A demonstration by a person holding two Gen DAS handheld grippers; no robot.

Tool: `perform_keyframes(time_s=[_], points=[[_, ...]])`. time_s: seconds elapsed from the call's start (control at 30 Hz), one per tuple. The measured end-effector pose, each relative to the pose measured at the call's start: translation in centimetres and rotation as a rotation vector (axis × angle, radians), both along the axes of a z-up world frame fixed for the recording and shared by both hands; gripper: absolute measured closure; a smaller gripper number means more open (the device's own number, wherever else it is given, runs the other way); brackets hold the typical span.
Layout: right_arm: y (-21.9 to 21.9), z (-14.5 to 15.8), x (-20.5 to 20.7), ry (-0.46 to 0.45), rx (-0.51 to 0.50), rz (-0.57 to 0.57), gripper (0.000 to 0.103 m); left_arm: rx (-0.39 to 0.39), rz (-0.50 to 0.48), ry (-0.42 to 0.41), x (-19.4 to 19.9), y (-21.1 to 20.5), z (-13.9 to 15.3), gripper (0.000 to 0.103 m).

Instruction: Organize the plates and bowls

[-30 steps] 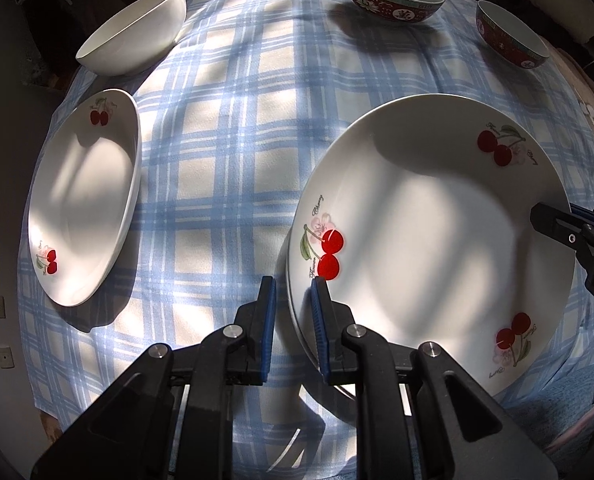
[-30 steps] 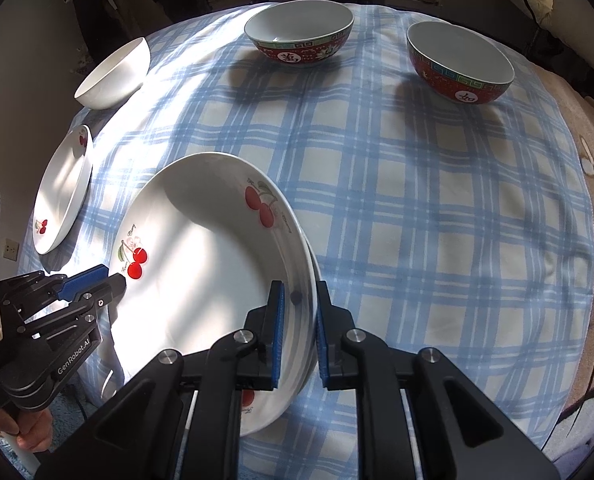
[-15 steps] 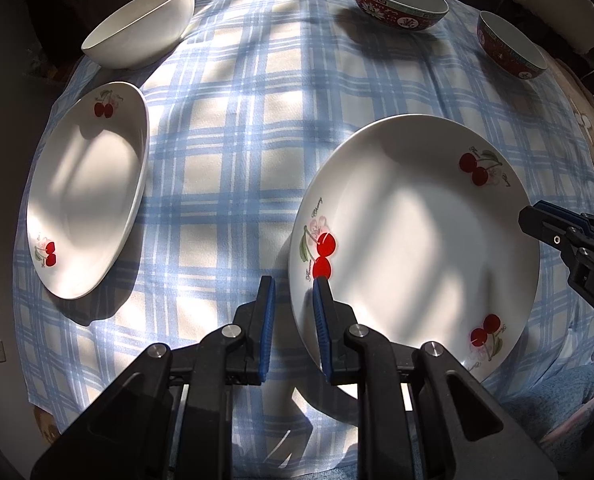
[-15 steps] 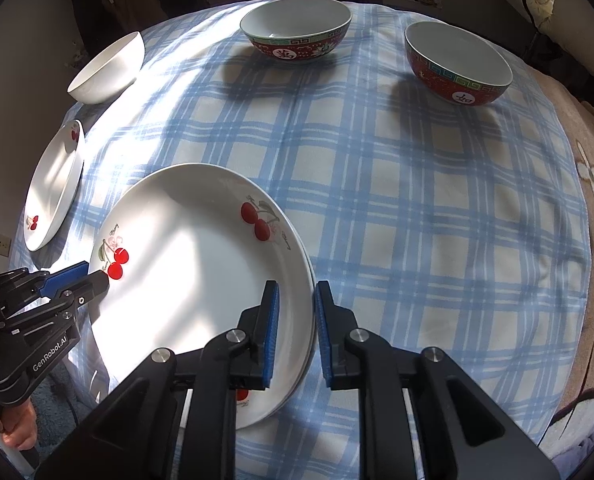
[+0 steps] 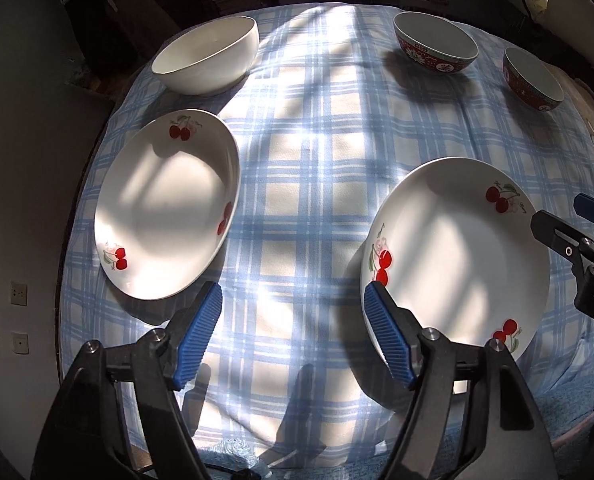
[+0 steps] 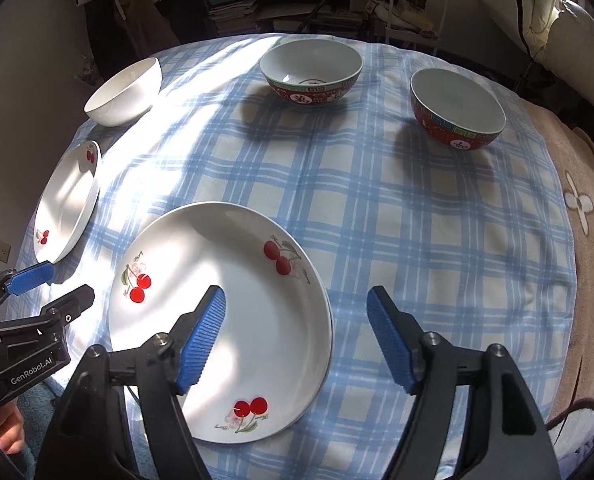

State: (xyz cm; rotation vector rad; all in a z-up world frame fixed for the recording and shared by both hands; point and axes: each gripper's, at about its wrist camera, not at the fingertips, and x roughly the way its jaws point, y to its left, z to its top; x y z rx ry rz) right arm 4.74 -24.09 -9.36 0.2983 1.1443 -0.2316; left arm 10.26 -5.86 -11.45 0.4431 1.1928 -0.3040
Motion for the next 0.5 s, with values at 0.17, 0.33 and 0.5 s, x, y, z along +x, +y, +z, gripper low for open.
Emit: perform_keyframes(time_s=[0.17,0.33,0.5], points=[[1.6,1.6,1.5,-0.013,-0.017,0.038,0.01,-0.011,0.041,-0.002,1.6,2.2,2.1,0.021],[3.4,2.9,3.3,-0.046,-0.049,0.082,0.008,0.017,0.081,-0.066,3.2,4.5,4.1,0.015],[4.8,3.4,5.6,-0.065,-0.053,0.115,0.008,0.011,0.151,-0.114,5.0,7.4,5.5,0.015]])
